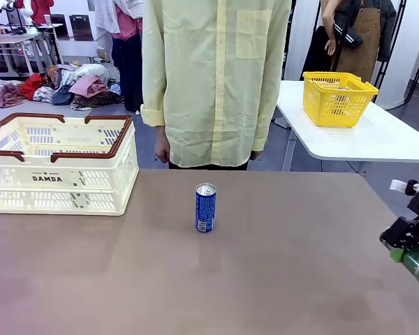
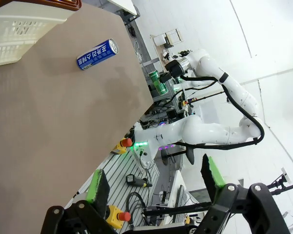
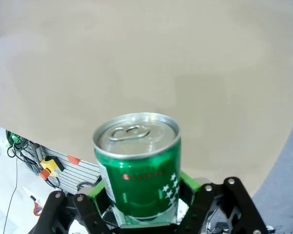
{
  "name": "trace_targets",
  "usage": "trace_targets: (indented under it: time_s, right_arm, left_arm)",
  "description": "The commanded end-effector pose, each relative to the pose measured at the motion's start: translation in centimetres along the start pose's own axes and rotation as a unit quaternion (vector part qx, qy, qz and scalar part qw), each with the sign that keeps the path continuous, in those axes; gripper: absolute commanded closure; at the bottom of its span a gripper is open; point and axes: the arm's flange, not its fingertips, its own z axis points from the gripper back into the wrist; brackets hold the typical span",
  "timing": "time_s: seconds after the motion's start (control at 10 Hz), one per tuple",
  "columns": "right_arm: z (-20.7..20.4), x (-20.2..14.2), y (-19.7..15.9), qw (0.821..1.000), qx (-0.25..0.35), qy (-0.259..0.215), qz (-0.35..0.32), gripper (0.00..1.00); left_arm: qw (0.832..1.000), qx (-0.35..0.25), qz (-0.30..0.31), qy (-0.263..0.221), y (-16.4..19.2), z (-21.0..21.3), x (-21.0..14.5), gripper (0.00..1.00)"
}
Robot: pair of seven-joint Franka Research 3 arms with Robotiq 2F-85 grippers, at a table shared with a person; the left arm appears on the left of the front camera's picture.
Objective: Place the drinks into the Shopping basket.
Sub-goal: Pick up one drink and place it into the Shopping basket.
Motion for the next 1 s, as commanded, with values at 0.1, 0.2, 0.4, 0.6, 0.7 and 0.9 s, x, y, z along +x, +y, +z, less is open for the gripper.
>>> trace_targets:
  time_s: [0.1,0.2,0.4,0.6,0.7,0.9]
  right_arm:
    - [3.4,2.2,7.0,0.994,-0.010,-0.059,0.088,1.00]
    - [5.0,2.8,11.2,0.985,-0.031,-0.076,0.149,1.00]
    - [6.2,4.4,22.1,0.953,-0.105,-0.052,0.278,1.00]
    - [5.5,4.9,31.7,0.927,-0.122,-0.034,0.352,1.00]
    - [3.7,4.5,35.7,0.913,-0.128,-0.020,0.388,1.00]
    - [-0.7,3.4,40.6,0.899,-0.113,0.010,0.424,1.00]
  left_arm:
    - [1.000,-0.009,0.002,-0.005,-0.4,0.1,0.0,0.00]
    - [1.000,-0.009,0.002,-0.005,-0.4,0.1,0.0,0.00]
    - [1.000,-0.009,0.002,-0.005,-0.4,0.1,0.0,0.00]
    - [1.000,-0.009,0.002,-0.005,-0.4,0.1,0.0,0.00]
    - [1.000,-0.009,0.002,-0.005,-0.4,0.1,0.0,0.00]
    - [1.000,-0.009,0.002,-0.005,-0.4,0.1,0.0,0.00]
